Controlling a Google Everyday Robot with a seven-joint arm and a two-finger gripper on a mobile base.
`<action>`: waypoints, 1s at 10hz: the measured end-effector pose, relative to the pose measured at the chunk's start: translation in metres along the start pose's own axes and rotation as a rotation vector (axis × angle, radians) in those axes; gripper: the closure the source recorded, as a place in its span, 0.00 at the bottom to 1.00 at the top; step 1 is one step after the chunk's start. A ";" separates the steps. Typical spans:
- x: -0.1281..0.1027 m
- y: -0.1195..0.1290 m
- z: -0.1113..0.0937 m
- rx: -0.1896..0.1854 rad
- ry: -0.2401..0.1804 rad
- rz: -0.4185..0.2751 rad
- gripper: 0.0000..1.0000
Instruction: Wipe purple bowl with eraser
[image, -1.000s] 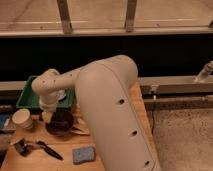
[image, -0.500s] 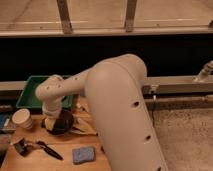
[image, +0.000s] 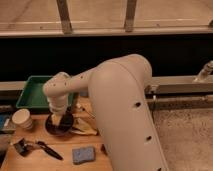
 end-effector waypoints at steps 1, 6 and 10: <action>-0.009 -0.006 0.003 0.001 0.003 -0.011 1.00; -0.036 0.001 0.007 -0.007 -0.010 -0.086 1.00; -0.023 0.032 -0.032 0.007 -0.116 -0.085 1.00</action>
